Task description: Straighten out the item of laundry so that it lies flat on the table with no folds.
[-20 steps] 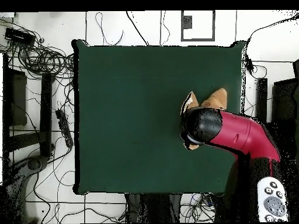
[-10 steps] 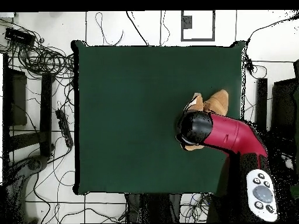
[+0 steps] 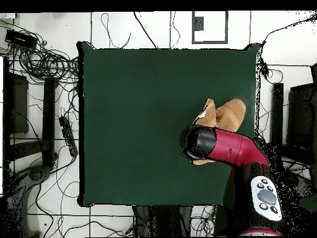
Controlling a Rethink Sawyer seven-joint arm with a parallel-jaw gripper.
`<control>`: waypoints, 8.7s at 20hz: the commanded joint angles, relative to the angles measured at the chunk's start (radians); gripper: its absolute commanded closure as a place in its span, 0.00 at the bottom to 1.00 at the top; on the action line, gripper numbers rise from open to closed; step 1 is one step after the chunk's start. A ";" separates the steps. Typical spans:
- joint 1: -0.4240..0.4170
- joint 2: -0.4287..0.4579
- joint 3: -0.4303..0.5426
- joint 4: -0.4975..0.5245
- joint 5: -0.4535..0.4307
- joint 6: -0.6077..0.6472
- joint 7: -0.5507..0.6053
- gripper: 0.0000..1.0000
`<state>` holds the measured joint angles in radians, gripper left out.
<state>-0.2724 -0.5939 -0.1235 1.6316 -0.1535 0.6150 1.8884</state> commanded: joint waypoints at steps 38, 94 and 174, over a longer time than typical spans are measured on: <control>0.022 -0.118 0.131 -0.041 0.057 0.239 -0.016 0.00; -0.039 0.209 0.214 -0.456 0.038 0.283 0.035 0.00; -0.110 0.209 0.241 -0.124 -0.014 -0.036 0.000 0.00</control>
<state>-0.3691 -0.4433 -0.0035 1.3971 -0.1543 0.6165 1.8884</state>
